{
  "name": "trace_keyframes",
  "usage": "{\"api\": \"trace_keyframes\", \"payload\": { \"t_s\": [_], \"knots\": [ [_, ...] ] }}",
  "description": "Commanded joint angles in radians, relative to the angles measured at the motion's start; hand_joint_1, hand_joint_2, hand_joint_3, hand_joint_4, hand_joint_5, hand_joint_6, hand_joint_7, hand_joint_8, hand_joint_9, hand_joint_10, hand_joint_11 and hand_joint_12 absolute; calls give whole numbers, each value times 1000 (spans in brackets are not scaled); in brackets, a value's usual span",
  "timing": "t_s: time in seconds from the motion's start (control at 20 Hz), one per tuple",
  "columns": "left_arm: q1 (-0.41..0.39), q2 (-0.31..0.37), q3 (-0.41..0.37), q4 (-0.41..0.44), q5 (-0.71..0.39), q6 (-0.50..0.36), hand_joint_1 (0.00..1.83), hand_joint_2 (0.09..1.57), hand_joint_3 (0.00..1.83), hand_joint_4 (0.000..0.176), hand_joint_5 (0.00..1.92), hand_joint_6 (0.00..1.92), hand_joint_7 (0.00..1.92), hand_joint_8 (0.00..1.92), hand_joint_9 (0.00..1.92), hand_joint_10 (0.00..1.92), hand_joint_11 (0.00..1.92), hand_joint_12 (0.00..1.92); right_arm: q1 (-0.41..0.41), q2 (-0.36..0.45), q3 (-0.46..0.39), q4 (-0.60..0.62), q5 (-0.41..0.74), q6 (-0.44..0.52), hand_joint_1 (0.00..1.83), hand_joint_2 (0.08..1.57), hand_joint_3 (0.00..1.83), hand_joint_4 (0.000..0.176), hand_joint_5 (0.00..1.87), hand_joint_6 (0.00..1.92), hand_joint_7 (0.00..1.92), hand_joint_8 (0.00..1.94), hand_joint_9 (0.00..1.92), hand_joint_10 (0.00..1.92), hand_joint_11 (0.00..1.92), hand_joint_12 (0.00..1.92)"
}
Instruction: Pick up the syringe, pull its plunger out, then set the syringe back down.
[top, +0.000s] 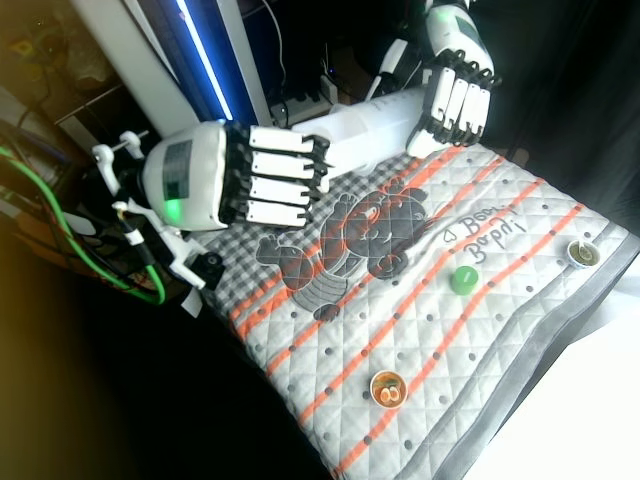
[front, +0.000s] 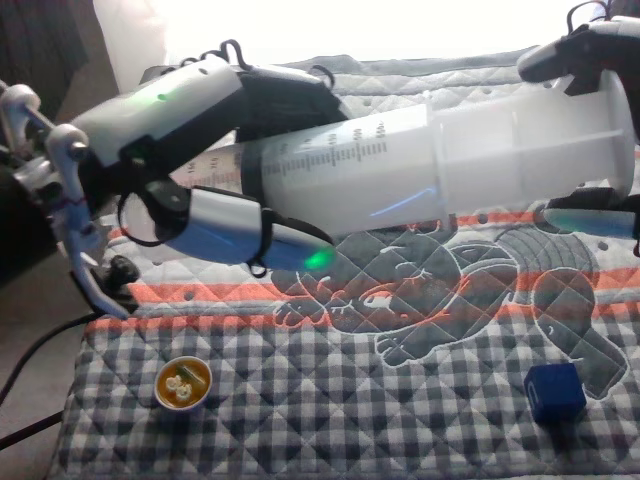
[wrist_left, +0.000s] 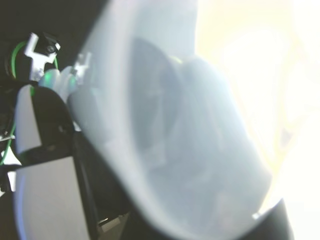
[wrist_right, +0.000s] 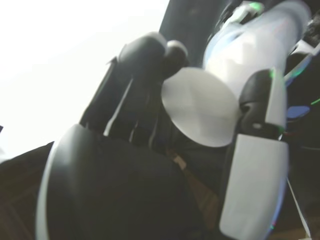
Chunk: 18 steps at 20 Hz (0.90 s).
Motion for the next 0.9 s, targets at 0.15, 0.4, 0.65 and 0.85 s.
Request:
{"api": "trace_keyframes", "payload": {
  "t_s": [0.15, 0.4, 0.65, 0.85],
  "knots": [
    [19, 46, 1, -77, 204, 1, 1207, 1184, 1, 0, 847, 1100, 858, 1352, 749, 1472, 589, 1865, -11, 25, 10, 44, 105, -38, 1269, 1145, 0, 0, 1113, 662, 907, 1325, 895, 1632, 894, 1890],
    [52, 67, -9, -113, 241, 1, 1235, 1177, 0, 0, 887, 936, 856, 1441, 719, 1588, 556, 1919, -25, 31, 14, 77, 117, -43, 1353, 1188, 0, 0, 933, 929, 784, 1390, 732, 1559, 809, 1882],
    [75, 83, -16, -136, 260, 1, 1227, 1187, 0, 0, 901, 940, 806, 1505, 647, 1645, 493, 1921, -30, 33, 15, 92, 126, -46, 1356, 1189, 0, 0, 1027, 799, 752, 1420, 695, 1623, 778, 1921],
    [84, 89, -19, -145, 267, 1, 1230, 1178, 0, 0, 894, 944, 848, 1447, 676, 1592, 531, 1921, -38, 39, 15, 108, 135, -50, 1354, 1196, 0, 0, 1010, 822, 732, 1450, 681, 1639, 747, 1920]
  ]
}}
